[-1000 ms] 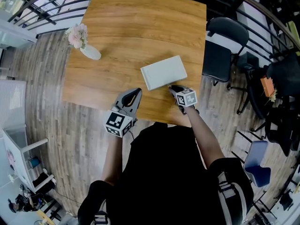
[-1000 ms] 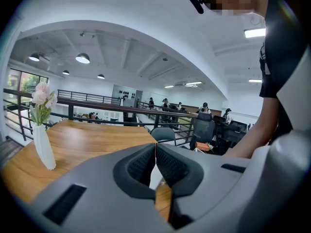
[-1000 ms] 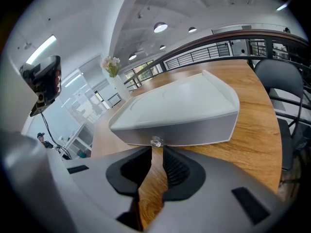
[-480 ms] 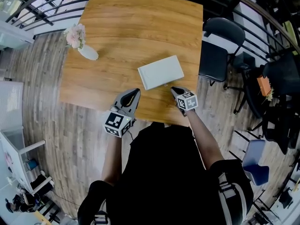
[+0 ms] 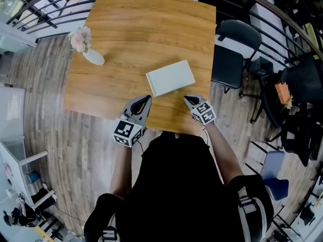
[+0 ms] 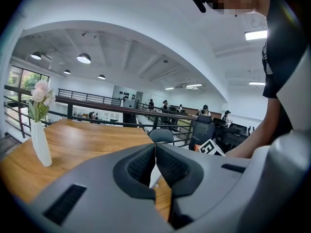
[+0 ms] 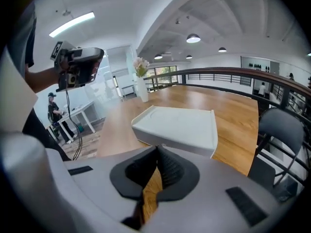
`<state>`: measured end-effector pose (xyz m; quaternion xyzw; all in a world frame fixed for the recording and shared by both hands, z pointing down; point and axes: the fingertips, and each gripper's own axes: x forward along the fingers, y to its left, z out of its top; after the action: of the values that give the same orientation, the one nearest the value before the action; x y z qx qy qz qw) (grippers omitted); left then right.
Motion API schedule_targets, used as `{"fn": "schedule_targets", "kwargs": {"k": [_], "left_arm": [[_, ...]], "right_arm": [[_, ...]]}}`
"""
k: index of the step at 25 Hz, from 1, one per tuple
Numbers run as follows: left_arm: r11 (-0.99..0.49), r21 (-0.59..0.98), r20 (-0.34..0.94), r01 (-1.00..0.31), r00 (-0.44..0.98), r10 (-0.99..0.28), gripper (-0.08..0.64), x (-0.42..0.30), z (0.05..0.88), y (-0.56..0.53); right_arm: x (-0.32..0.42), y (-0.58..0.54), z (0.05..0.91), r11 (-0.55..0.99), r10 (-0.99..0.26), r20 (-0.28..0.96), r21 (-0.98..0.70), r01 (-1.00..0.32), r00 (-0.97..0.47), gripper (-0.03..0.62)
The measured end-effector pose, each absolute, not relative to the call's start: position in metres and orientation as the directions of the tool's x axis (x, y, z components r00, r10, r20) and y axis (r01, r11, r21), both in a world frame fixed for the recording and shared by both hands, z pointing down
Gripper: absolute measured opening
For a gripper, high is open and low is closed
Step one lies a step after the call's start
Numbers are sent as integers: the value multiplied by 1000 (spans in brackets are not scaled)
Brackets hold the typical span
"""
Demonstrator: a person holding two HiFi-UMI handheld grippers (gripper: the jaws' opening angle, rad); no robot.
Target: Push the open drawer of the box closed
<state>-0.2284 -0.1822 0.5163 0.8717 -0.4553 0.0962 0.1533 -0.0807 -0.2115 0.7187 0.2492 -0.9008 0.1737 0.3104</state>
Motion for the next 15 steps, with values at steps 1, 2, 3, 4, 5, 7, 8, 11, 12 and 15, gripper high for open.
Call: {"fn": "schedule_targets", "kwargs": {"k": [1, 2, 3, 4, 5, 7, 8, 11, 12, 15], "left_arm": [[-538, 179, 306, -824, 566, -765, 23, -226, 515, -181], [-538, 178, 305, -824, 566, -766, 23, -223, 513, -180], [-537, 176, 305, -825, 565, -767, 23, -221, 512, -179], [-537, 173, 306, -825, 564, -767, 23, -219, 511, -177], [-537, 170, 308, -827, 562, -768, 23, -216, 510, -175], [-532, 164, 311, -831, 555, -771, 23, -209, 508, -172], [-528, 163, 311, -834, 551, -774, 23, -206, 507, -171], [-519, 162, 311, -839, 543, -780, 23, -195, 505, -165], [-518, 161, 313, -840, 541, -781, 23, -191, 505, -163], [-512, 153, 321, -845, 532, -783, 23, -178, 505, -156]], "right_arm": [[-78, -211, 716, 819, -338, 646, -157, -552, -685, 17], [-76, -211, 714, 821, -337, 643, -157, -549, -688, 17], [-75, -211, 710, 823, -337, 638, -157, -546, -692, 16], [-73, -212, 705, 825, -339, 631, -158, -543, -698, 15], [-71, -212, 699, 828, -341, 620, -158, -539, -706, 15], [-67, -213, 688, 836, -347, 601, -151, -528, -720, 15], [-64, -213, 683, 840, -351, 593, -142, -523, -724, 15], [-55, -211, 673, 853, -360, 578, -115, -509, -733, 15], [-52, -209, 670, 856, -361, 572, -110, -505, -737, 15], [-39, -206, 657, 862, -369, 549, -100, -498, -750, 15]]}}
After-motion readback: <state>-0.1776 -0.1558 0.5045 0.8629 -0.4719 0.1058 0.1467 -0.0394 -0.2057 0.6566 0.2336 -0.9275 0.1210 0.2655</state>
